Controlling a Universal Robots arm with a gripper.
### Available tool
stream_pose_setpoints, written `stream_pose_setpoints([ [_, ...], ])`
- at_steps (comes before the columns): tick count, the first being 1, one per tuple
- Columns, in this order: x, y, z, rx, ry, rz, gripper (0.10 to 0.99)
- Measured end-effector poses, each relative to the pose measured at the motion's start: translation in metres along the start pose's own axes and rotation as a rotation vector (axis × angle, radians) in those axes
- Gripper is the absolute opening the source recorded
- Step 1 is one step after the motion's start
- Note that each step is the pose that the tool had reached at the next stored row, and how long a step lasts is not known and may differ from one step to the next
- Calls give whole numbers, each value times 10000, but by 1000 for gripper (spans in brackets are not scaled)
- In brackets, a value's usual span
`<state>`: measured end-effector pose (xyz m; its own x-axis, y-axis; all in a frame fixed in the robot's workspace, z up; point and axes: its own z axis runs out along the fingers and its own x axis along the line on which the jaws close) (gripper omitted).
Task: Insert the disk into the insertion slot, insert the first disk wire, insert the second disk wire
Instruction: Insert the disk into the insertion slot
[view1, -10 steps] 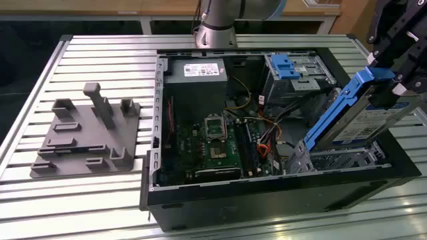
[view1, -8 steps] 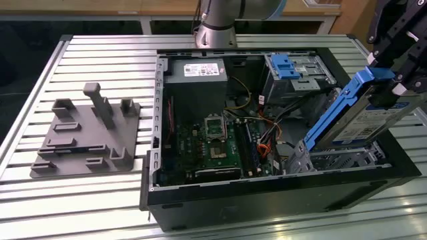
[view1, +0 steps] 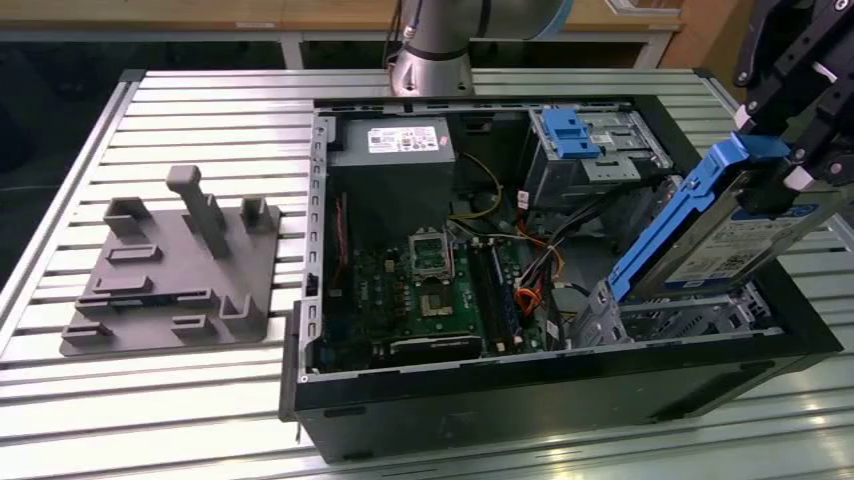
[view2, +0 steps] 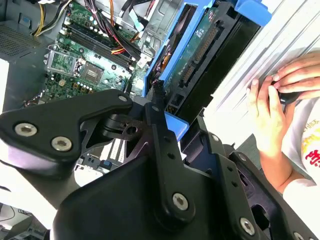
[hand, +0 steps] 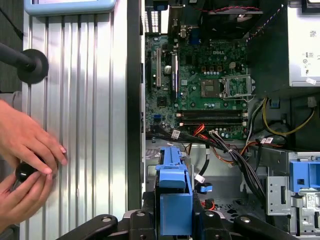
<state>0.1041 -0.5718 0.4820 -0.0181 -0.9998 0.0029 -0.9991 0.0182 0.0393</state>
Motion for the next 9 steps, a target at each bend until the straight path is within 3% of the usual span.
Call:
stream_pose_setpoints([
  [5,1,1,1,4,-61,-6,365],
  [9,2,1,0,9,-282,-19,365],
])
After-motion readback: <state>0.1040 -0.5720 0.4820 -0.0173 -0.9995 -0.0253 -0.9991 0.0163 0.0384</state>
